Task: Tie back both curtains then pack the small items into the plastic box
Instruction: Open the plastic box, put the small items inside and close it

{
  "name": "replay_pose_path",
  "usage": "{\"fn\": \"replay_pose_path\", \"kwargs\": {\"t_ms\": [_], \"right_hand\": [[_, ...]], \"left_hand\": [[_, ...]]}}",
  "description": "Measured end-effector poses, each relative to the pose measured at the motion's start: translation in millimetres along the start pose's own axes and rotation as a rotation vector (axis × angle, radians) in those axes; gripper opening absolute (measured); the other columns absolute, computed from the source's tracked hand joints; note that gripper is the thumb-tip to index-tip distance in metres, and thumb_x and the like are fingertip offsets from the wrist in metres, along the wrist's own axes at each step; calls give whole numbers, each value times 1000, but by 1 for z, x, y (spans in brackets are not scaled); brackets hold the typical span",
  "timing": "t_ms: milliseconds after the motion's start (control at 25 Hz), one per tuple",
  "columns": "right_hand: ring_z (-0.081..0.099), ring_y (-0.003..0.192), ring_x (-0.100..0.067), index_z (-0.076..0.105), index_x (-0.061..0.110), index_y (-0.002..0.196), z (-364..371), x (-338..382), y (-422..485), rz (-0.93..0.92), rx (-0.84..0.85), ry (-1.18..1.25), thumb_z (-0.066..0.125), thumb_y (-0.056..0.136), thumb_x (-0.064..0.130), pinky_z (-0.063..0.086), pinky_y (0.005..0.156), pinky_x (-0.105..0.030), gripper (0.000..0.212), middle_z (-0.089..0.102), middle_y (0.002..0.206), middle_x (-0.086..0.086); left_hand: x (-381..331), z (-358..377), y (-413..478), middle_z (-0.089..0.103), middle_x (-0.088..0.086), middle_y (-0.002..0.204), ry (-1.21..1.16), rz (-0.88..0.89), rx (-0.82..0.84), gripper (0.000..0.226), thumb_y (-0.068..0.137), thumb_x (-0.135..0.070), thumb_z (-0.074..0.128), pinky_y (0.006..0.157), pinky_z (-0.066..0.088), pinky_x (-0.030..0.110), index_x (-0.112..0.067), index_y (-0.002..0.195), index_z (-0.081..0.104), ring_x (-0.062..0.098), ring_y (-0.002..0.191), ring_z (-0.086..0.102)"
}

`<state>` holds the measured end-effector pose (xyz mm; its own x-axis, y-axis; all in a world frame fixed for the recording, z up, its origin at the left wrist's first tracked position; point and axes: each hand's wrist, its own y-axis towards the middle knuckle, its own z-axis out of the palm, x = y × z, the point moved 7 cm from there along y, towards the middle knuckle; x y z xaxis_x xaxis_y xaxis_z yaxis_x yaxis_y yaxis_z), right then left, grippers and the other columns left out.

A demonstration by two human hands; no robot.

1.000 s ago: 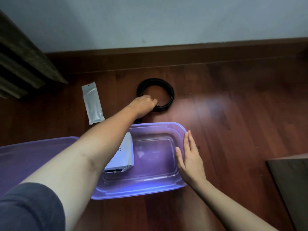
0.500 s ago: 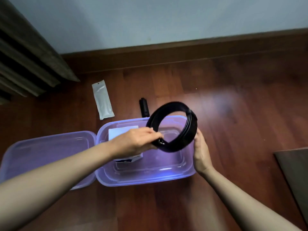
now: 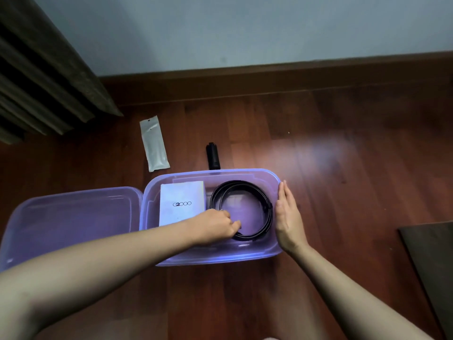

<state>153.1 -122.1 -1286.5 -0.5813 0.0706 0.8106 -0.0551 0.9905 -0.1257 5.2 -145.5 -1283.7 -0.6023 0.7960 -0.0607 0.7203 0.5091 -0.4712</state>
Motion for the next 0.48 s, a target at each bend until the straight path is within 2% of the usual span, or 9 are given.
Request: {"fn": "replay_pose_path", "kwargs": {"t_ms": [80, 160, 200, 240, 280, 320, 360, 440, 480], "right_hand": [[9, 139, -2, 14, 10, 147, 0, -1, 1, -6, -4, -31, -1, 76, 81, 0, 104, 2, 101, 9, 150, 10], [9, 139, -3, 14, 9, 147, 0, -1, 1, -15, -9, -60, -2, 76, 80, -1, 104, 2, 102, 8, 150, 9], [9, 139, -3, 14, 9, 147, 0, -1, 1, -17, -9, -68, -3, 77, 80, -1, 104, 2, 102, 8, 149, 9], [9, 139, -3, 14, 9, 147, 0, -1, 1, -17, -10, -72, -3, 77, 79, -1, 104, 2, 101, 7, 149, 10], [9, 139, -2, 14, 9, 147, 0, -1, 1, -18, -10, -75, -2, 77, 79, -1, 104, 2, 101, 7, 149, 10], [9, 139, -1, 15, 9, 147, 0, 0, 1, -15, -11, -81, -2, 78, 78, -1, 104, 2, 100, 7, 149, 10], [9, 139, -2, 15, 9, 147, 1, -1, 0, -11, -11, -87, 0, 80, 77, 0, 104, 3, 97, 7, 150, 11], [10, 141, -4, 15, 10, 147, 0, -2, 1, -1, -9, -92, 6, 84, 70, 0, 104, 2, 88, 7, 150, 10], [10, 141, -4, 15, 10, 147, 0, -2, 1, 1, -8, -91, 7, 84, 69, 0, 104, 2, 86, 8, 151, 9]], "left_hand": [[-4, 1, 0, 56, 7, 48, 115, 60, -99, 21, 55, 2, 55, 37, 24, 22, -6, 73, 61, 24, 50, 59], [0, 3, 0, 45, -1, 32, 163, 23, -153, 14, 39, -12, 57, 33, 13, 16, -15, 53, 59, 14, 35, 50], [-4, 0, -3, 46, -2, 35, 185, 47, -215, 12, 43, -13, 57, 31, 15, 16, -16, 54, 61, 13, 38, 52], [-6, -3, -4, 53, -1, 43, 133, 92, -245, 14, 55, -9, 56, 31, 25, 18, -14, 64, 65, 15, 47, 57], [-4, -8, -6, 61, 4, 60, -5, 126, -252, 19, 69, -9, 55, 39, 40, 22, -9, 83, 68, 19, 64, 62], [4, -14, -9, 64, 9, 77, -113, 101, -287, 27, 80, -20, 55, 53, 49, 29, -6, 102, 65, 23, 79, 61], [18, -29, -11, 65, 11, 84, -207, 48, -379, 37, 84, -32, 55, 61, 51, 32, -5, 107, 63, 25, 83, 61], [61, -64, -18, 67, 11, 76, -311, -162, -671, 37, 87, -38, 49, 59, 51, 32, -6, 90, 68, 27, 72, 63], [92, -72, -18, 68, 12, 76, -388, -344, -747, 35, 89, -35, 48, 60, 50, 33, -7, 86, 68, 29, 72, 64]]}}
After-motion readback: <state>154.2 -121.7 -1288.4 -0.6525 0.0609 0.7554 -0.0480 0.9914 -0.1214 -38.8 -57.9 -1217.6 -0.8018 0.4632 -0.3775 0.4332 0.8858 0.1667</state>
